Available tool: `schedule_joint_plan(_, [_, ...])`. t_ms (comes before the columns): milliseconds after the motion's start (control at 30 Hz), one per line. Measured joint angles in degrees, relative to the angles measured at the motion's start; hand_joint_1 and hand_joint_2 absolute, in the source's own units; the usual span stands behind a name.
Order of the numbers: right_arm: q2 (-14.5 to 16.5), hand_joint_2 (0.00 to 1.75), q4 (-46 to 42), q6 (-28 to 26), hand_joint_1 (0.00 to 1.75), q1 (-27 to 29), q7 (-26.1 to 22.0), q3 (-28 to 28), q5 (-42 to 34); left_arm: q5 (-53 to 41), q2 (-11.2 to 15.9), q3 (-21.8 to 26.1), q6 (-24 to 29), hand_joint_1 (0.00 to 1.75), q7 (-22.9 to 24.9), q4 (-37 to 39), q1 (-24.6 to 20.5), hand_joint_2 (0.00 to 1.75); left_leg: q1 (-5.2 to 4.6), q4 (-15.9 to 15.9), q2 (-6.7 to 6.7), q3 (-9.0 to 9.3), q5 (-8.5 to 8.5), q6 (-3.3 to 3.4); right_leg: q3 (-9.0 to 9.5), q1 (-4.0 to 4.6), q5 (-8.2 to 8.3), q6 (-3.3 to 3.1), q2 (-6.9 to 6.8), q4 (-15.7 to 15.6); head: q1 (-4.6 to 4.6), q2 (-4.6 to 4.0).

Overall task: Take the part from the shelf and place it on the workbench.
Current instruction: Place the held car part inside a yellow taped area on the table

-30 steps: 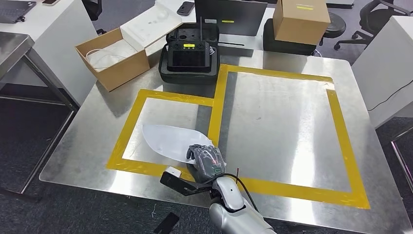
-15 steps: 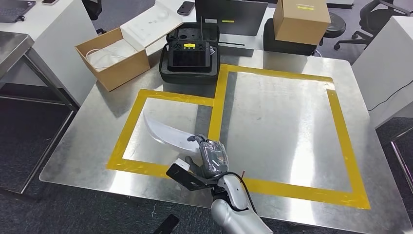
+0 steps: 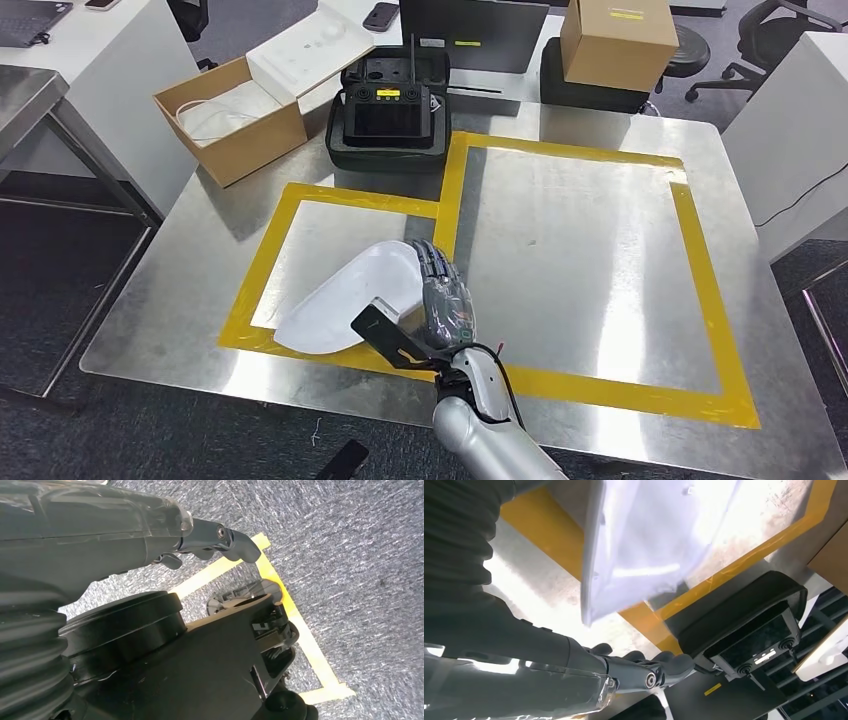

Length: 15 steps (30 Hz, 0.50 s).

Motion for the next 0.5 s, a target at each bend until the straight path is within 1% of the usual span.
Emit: schedule_joint_plan(500, [0.0,1.75,0.0,0.0,0.0,0.0,0.1,0.0,0.0,0.0,0.0,0.0,0.0,0.0,0.0,0.0,0.0,1.75,0.0,0.0,0.04,0.0,0.0,0.0,-0.01,0.0,0.0,0.0,0.0,0.0,0.0,0.0])
